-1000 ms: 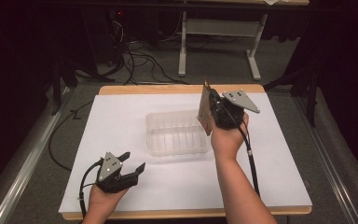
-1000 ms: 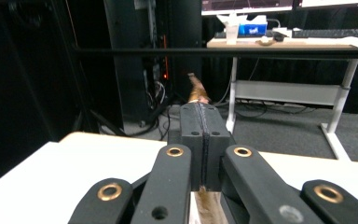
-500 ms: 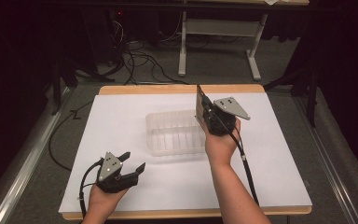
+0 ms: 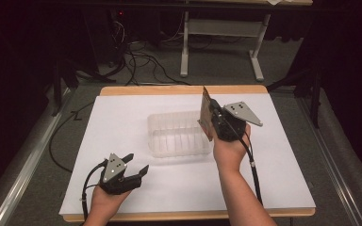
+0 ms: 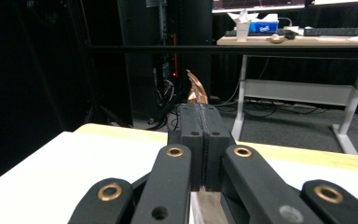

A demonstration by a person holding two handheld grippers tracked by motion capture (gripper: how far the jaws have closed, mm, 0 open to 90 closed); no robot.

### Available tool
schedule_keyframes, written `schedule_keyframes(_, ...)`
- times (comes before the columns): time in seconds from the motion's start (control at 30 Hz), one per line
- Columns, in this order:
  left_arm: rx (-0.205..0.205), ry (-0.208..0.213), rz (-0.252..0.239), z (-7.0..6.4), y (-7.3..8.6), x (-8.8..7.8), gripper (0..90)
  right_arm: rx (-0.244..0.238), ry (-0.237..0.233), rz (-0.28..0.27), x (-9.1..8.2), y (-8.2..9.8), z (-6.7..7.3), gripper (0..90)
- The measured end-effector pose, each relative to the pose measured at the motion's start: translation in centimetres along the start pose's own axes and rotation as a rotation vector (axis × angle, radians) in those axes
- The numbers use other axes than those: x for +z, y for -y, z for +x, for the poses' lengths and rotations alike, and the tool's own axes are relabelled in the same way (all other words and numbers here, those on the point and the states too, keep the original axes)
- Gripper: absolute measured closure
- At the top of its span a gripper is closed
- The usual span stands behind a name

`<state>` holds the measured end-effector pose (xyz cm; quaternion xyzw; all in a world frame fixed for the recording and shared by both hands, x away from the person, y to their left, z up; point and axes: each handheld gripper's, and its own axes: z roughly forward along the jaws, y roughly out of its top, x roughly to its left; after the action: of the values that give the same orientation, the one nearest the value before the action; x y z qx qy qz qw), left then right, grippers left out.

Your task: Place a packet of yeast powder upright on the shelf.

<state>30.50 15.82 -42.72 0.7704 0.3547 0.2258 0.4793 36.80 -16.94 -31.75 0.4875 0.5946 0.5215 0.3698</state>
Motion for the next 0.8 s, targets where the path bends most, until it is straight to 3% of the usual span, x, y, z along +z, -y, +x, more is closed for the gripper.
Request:
schedule_keyframes(0.27,0.009,0.001,0.005,-0.3,0.0,0.1,32.7,0.003,0.033,0.000,-0.6,0.2,-1.0,90.0)
schedule_keyframes(0.4,0.015,0.004,0.010,-0.3,0.0,0.1,32.7,0.030,0.040,-0.016,-0.9,-0.3,-1.7,90.0)
schedule_keyframes(0.73,0.017,0.004,0.009,-0.2,0.0,0.0,32.7,0.019,0.086,-0.021,0.6,-1.5,-2.0,90.0)
schedule_keyframes(0.8,0.021,0.004,0.012,-0.2,0.0,0.1,32.7,0.006,0.112,-0.015,0.8,-1.8,-1.9,90.0)
